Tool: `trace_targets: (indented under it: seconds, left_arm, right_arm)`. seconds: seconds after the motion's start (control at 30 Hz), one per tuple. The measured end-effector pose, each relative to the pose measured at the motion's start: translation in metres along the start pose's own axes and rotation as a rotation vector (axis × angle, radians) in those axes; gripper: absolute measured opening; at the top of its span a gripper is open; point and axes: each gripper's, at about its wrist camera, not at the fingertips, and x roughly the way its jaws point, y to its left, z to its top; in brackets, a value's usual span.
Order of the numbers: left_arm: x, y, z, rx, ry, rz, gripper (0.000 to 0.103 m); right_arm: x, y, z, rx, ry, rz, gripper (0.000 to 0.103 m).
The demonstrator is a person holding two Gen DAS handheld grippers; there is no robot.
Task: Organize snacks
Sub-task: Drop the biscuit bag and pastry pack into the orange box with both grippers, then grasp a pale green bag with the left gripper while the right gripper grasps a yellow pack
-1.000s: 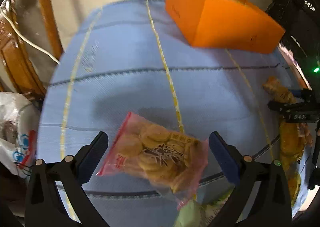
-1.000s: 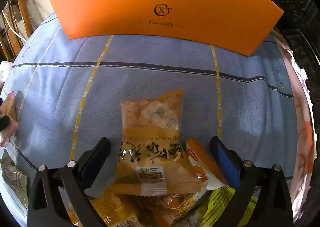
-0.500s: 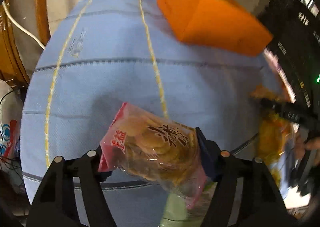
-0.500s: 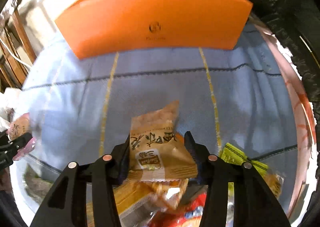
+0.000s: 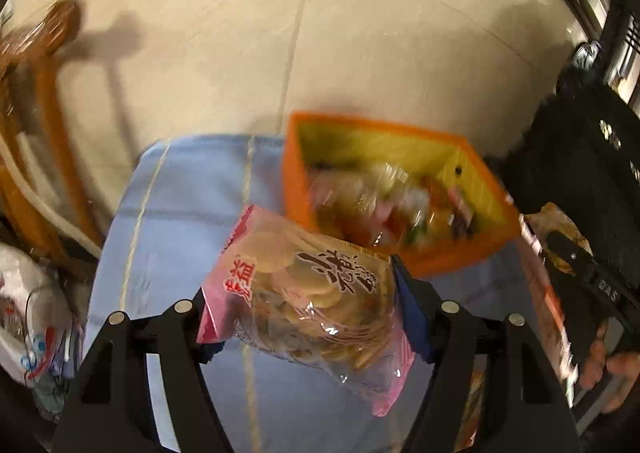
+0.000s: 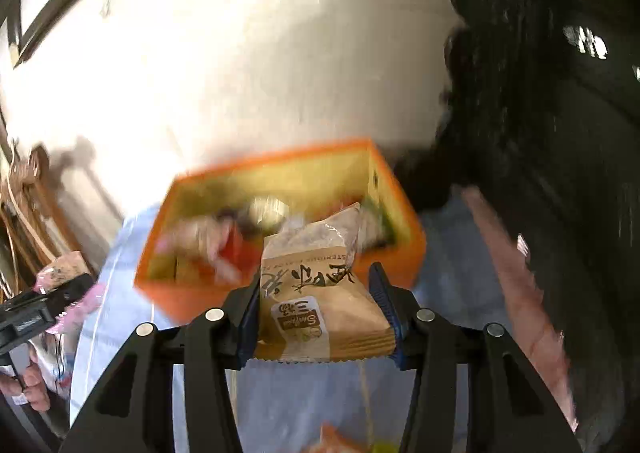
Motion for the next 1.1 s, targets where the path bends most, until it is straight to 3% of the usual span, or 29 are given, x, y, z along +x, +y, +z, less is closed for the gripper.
trace_targets:
  seconds: [0.17, 0.33, 0.4, 0.43, 0.47, 0.53, 0.6, 0.67, 0.73, 0.9, 1.0, 1.07, 1.1]
  left_arm:
    - [0.013, -0.045, 0.043, 0.046, -0.058, -0.068, 0.068]
    - [0.036, -0.072, 0.065, 0.082, -0.071, -0.047, 0.069]
    - [0.042, -0.079, 0.072, 0.104, -0.109, 0.015, 0.072]
    - [0.048, -0.078, 0.081, 0.107, -0.124, 0.04, 0.078]
    - [0.049, -0.079, 0.083, 0.105, -0.139, 0.072, 0.099]
    - [0.043, -0.08, 0.085, 0.086, -0.163, 0.13, 0.099]
    - [0.037, -0.074, 0.079, 0.083, -0.137, 0.093, 0.099]
    - [0.026, -0.064, 0.058, 0.073, -0.064, 0.046, 0.099]
    - [0.012, -0.055, 0.027, 0.093, 0.0, 0.049, 0.099]
    - [-0.039, -0.046, -0.098, 0.283, 0.057, 0.123, 0.099]
    - [-0.047, -0.029, -0.16, 0.312, 0.14, 0.12, 0.099]
    - [-0.05, -0.018, -0.199, 0.315, 0.173, 0.104, 0.099]
    - [-0.048, -0.013, -0.214, 0.314, 0.206, 0.097, 0.099]
  right_arm:
    - [0.012, -0.011, 0.047, 0.004, -0.041, 0.01, 0.05]
    - [0.035, -0.014, 0.072, 0.001, -0.043, -0.018, 0.05]
    - [0.05, -0.018, 0.081, 0.039, -0.027, 0.03, 0.055]
    - [0.055, -0.014, 0.081, 0.032, -0.02, 0.047, 0.078]
    - [0.06, -0.012, 0.083, 0.005, -0.005, 0.04, 0.099]
    - [0.062, -0.007, 0.081, -0.066, 0.009, 0.003, 0.099]
    - [0.049, -0.011, 0.065, -0.115, 0.014, 0.0, 0.099]
    - [0.039, -0.017, 0.043, -0.144, 0.044, 0.017, 0.099]
    - [0.026, -0.026, -0.004, -0.169, 0.135, -0.061, 0.099]
    - [0.02, -0.046, -0.117, -0.122, 0.35, -0.181, 0.099]
    - [0.033, -0.053, -0.183, -0.064, 0.49, -0.243, 0.099]
    - [0.031, -0.056, -0.203, -0.011, 0.49, -0.263, 0.1]
    - [0.024, -0.053, -0.21, -0.019, 0.435, -0.298, 0.1]
